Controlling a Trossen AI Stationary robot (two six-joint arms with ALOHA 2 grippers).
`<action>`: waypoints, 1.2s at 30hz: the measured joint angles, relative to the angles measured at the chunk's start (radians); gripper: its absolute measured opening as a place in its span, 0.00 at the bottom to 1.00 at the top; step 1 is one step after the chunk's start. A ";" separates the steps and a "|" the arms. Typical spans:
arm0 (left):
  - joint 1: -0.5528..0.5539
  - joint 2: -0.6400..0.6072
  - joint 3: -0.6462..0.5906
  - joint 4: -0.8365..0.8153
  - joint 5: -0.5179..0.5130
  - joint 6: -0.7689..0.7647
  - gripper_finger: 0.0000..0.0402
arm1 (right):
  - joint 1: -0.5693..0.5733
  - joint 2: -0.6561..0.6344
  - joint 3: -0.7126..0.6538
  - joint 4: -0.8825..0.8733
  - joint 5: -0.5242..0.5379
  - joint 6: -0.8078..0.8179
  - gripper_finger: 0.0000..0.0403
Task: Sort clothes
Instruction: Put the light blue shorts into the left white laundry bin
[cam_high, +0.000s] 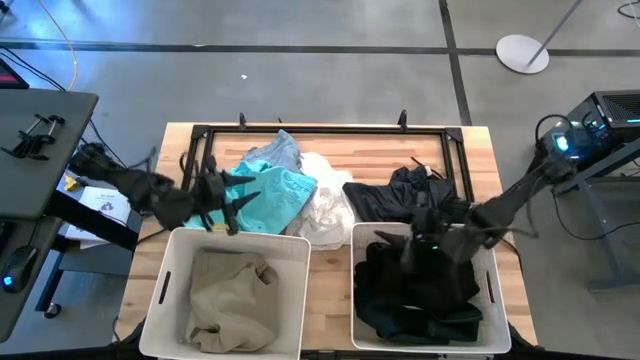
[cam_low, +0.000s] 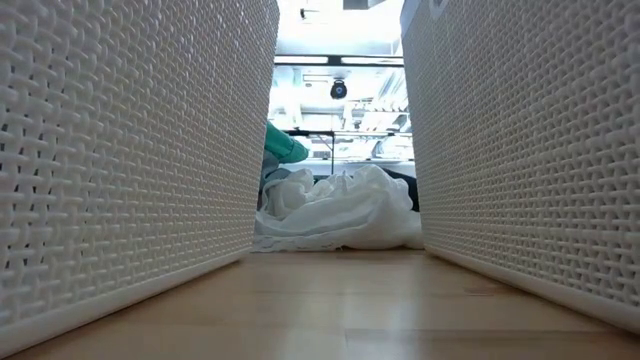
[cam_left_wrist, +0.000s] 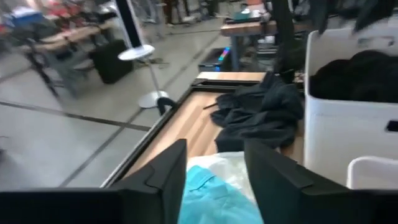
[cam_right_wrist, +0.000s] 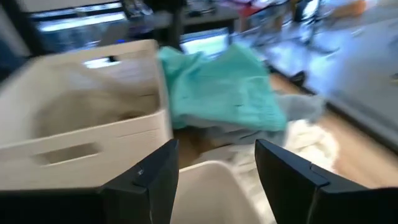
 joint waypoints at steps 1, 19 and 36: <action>0.036 0.001 0.036 -0.042 0.052 -0.011 0.45 | -0.015 0.018 -0.026 0.048 0.031 -0.022 0.49; 0.613 0.063 0.074 -0.448 0.624 -0.089 0.75 | -0.204 0.106 -0.136 0.310 -0.114 -0.031 0.49; 0.811 0.345 -0.132 -0.317 0.982 0.090 0.67 | -0.204 0.105 -0.136 0.310 -0.117 -0.026 0.49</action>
